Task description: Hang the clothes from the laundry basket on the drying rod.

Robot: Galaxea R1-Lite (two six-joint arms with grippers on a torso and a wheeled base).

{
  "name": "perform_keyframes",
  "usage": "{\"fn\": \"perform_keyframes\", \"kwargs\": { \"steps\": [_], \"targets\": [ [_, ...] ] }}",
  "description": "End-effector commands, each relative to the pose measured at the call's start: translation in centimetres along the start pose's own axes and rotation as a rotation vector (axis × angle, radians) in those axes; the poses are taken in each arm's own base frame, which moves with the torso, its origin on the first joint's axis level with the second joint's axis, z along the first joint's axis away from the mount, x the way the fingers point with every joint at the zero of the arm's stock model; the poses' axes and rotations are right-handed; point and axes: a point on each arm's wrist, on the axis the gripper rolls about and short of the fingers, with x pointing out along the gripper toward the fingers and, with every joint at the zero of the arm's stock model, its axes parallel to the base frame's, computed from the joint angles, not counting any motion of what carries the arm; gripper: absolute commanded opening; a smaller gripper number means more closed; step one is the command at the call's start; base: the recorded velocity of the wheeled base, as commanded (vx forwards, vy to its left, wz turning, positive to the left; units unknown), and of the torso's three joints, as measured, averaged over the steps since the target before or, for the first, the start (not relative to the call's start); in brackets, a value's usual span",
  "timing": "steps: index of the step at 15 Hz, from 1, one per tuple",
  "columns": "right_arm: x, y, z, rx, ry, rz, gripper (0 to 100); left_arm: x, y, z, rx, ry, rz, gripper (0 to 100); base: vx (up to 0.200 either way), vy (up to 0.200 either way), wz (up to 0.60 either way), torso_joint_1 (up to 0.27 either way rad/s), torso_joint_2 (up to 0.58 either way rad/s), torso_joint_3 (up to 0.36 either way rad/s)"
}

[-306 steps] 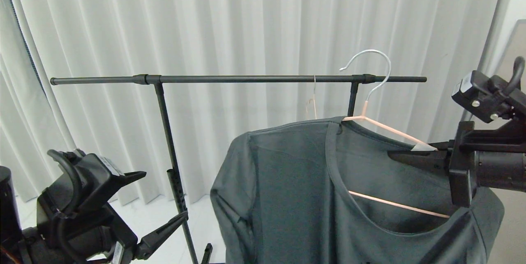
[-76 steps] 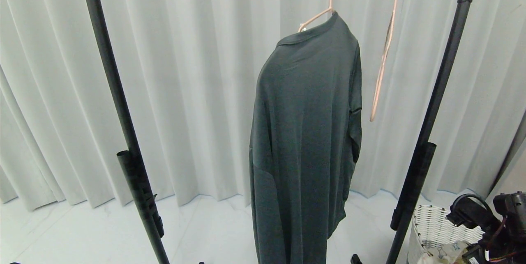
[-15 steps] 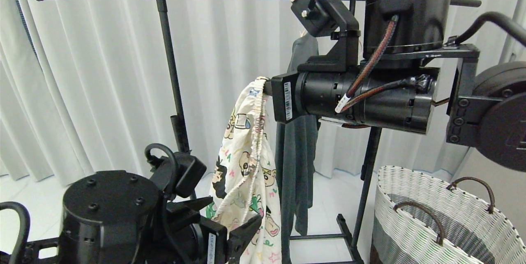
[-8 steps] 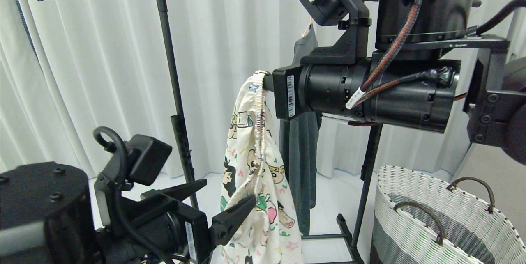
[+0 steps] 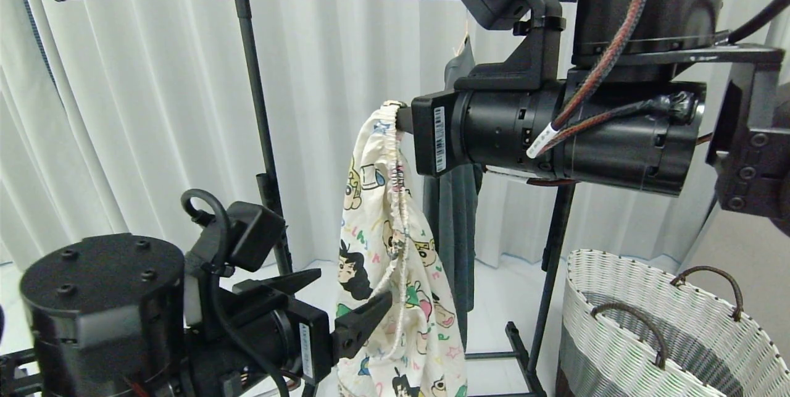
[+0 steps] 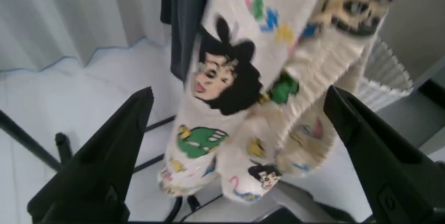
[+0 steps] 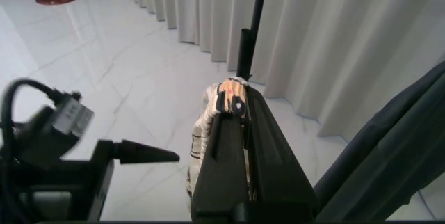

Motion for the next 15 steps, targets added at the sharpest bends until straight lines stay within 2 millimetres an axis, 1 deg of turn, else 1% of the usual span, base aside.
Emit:
{"fn": "perform_keyframes", "kwargs": {
  "steps": [1,3,5,7,11,12,15],
  "targets": [
    [-0.2,0.0,0.3,0.0,-0.009,-0.002,0,1.5,0.7,-1.3,0.008,0.07,0.067,100,0.0,0.0,0.0,0.0,0.0,0.0],
    [-0.3,-0.3,0.4,0.0,-0.011,-0.011,0,1.1,1.3,-2.2,0.021,0.096,0.098,100,0.0,0.0,0.0,0.0,0.0,0.0],
    [-0.6,-1.0,0.7,-0.001,-0.02,-0.031,0,-0.2,1.9,-3.2,0.057,0.105,0.121,100,0.0,0.0,0.0,0.0,0.0,0.0],
    [-1.0,-1.4,1.0,0.0,-0.027,-0.046,0,-1.1,2.0,-3.3,0.061,0.089,0.119,100,0.0,0.0,0.0,0.0,0.0,0.0],
    [-2.3,-2.6,1.3,-0.031,0.002,-0.093,0,-1.6,2.0,-2.6,0.069,0.049,0.111,100,0.0,0.0,0.0,0.0,0.0,0.0],
    [-2.5,-3.4,1.4,-0.045,0.005,-0.121,0,-1.9,2.0,-2.4,0.082,0.037,0.108,0,0.0,0.0,0.0,0.0,0.0,0.0],
    [-3.9,-5.2,1.9,-0.054,0.023,-0.214,0,-2.6,2.0,-2.0,0.081,-0.004,0.137,0,0.0,0.0,0.0,0.0,0.0,0.0]
  ]
}}
